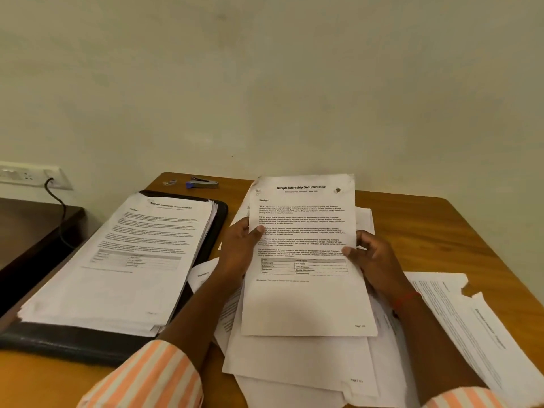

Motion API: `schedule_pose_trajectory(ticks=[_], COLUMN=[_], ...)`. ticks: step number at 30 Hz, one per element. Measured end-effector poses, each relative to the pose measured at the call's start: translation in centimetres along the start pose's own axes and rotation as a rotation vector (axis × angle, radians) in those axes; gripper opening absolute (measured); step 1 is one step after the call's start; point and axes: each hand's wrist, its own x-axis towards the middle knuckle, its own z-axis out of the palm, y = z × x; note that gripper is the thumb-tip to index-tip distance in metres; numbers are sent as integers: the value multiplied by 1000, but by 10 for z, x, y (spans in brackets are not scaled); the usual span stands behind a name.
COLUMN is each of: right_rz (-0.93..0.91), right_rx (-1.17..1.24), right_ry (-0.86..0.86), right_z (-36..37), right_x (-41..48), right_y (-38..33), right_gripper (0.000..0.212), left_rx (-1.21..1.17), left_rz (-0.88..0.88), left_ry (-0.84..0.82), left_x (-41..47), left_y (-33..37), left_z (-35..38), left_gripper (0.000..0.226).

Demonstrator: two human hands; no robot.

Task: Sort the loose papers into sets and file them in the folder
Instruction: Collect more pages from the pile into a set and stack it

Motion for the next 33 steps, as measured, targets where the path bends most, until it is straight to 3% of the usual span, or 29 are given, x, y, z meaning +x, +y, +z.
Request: schedule_pose_trajectory(ticks=[4,7,9,12,14,17,20,24,27,33], right_rz=[7,-60,-5,100,107,115,56,-63,-92,-110], right_rx=[-21,-548,-834,-957,-972,-940,-709,-254,-102,-37], right_ry=[57,171,129,82,71,54,78,498,788,893], right_z=[1,-5,-7,0,6,8,8,-2,-19,-33], right_x=[0,3,6,6,6,7,7,8,7,8], right_y=[0,-1,-1,-1,-1,2,3,-3,-9,-5], right_gripper=[23,26,20,5,8,11,6,8,10,11], left_rx=[7,29,33,34,43,63,69,86,133,175], left_rz=[12,28,35,28,24,27,17,37,35,-14], left_ry=[5,14,16,12,16,16,23,28,-34,-173], left_x=[0,-1,-1,0,1,2,3,6,7,4], left_y=[1,1,1,1,-1,-3,-4,-3,-1,-5], left_z=[-1,-3,-4,-5,-6,-5,-7,-10,-8,-8], left_gripper=[21,18,17,16,15,15,15,17,18,24])
